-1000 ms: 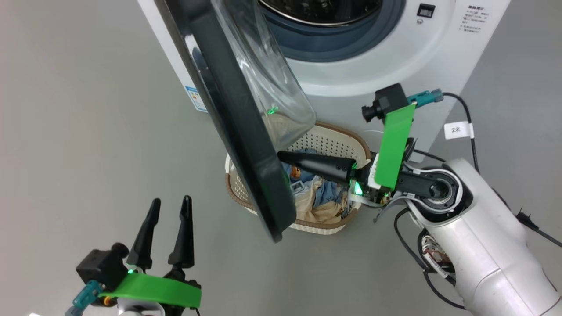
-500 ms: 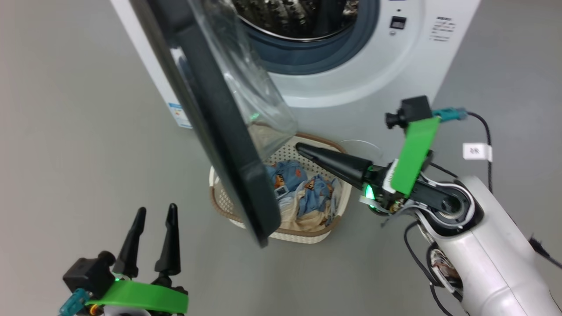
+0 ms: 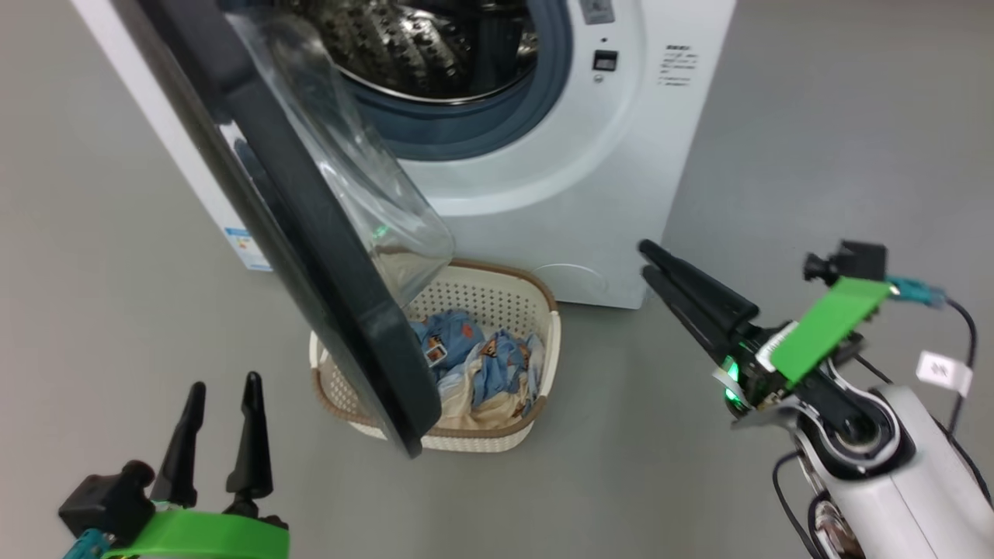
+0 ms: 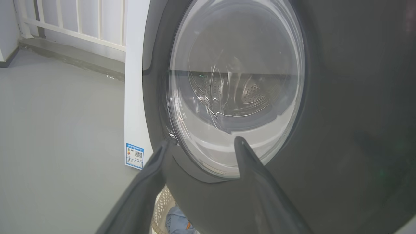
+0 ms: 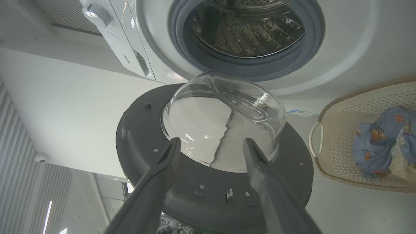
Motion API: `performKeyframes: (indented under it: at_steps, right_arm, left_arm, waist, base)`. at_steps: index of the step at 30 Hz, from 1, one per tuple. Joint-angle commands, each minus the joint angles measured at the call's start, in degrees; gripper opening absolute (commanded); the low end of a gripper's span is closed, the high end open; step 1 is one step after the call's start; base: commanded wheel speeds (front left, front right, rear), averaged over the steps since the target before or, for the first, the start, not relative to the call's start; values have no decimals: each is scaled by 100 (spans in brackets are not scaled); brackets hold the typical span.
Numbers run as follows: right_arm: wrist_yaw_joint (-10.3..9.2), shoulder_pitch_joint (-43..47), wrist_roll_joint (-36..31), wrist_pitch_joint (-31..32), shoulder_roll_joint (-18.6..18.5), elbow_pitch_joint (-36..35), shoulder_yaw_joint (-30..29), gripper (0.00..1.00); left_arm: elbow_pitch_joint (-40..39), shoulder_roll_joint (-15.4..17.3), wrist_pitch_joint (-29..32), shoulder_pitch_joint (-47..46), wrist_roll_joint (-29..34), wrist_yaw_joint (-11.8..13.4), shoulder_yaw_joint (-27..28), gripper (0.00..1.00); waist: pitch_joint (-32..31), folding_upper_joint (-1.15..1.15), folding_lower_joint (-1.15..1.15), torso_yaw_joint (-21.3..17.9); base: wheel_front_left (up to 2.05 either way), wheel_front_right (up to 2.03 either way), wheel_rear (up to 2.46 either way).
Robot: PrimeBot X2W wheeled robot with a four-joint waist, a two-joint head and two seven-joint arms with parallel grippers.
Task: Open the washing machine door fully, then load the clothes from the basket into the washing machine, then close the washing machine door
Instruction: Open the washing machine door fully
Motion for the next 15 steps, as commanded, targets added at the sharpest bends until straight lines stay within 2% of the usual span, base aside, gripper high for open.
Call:
performKeyframes:
  at_steps: [1,8,15]
  right_arm:
    - [29,101,-59,-161,21,-223,13,100]
    - [29,793,-65,-922,-22,-400,-287,100]
    - [29,1255,-538,-2008,-387,-358,-270,100]
  left_arm:
    - [-133,147,-37,22,83,3,241,100]
    - [-181,147,-37,217,116,3,455,100]
    - [-237,158,-37,300,144,3,611,100]
  waist:
    - [-107,0,0,-141]
    - [-250,0,0,-398]
    - [-238,0,0,-608]
  base:
    - [0,0,0]
    - [0,0,0]
    - [0,0,0]
